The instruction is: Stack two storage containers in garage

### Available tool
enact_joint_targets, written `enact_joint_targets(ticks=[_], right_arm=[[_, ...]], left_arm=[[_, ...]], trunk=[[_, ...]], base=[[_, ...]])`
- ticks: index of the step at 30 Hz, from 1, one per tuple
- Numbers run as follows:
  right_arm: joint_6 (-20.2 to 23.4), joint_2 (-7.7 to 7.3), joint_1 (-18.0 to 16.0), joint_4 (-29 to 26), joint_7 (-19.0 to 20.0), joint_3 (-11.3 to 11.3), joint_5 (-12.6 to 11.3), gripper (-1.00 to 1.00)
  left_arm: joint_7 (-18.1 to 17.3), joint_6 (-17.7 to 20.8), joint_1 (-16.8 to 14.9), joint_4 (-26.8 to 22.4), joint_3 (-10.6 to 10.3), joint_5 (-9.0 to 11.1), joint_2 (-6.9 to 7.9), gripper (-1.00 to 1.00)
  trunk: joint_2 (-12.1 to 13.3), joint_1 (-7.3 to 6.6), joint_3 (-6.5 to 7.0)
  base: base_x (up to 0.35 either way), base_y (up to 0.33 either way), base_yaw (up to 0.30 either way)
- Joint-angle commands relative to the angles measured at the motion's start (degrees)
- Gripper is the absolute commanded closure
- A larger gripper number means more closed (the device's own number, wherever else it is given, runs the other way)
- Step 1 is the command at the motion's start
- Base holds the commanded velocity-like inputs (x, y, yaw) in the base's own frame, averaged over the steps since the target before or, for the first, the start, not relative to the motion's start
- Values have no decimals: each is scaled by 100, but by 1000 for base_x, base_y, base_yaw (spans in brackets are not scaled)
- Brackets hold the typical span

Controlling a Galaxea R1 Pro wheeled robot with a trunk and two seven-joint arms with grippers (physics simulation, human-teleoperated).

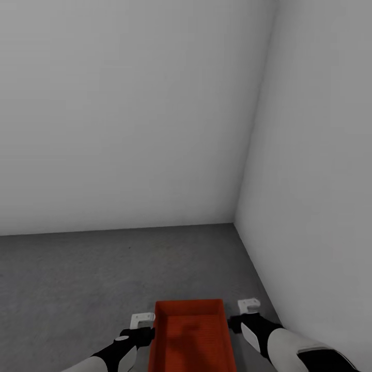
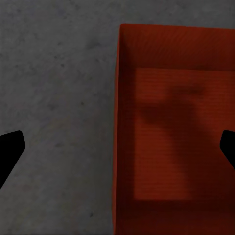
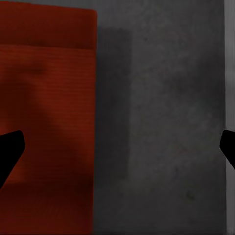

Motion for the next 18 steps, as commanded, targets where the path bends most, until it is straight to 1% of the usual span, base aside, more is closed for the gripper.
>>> enact_joint_targets(ticks=[1, 8, 14, 18], right_arm=[[31, 1, -3, 25, -17, 41, 12, -100], [13, 2, -2, 124, -15, 45, 8, -100], [11, 1, -2, 140, -15, 45, 7, -100], [11, 5, -2, 143, -15, 44, 7, -100]], left_arm=[[10, -22, -4, 6, 31, 3, -2, -100], [10, -20, -4, 7, 31, 3, -2, -100], [10, -18, -6, 7, 31, 3, -2, -100], [10, -17, -5, 7, 31, 3, -2, -100]], trunk=[[-2, -1, -5], [-2, -1, -5], [-2, -1, -5], [-2, -1, -5]], base=[[0, 0, 0], [-13, 0, 0], [-148, 0, 0], [-67, 0, 0]])
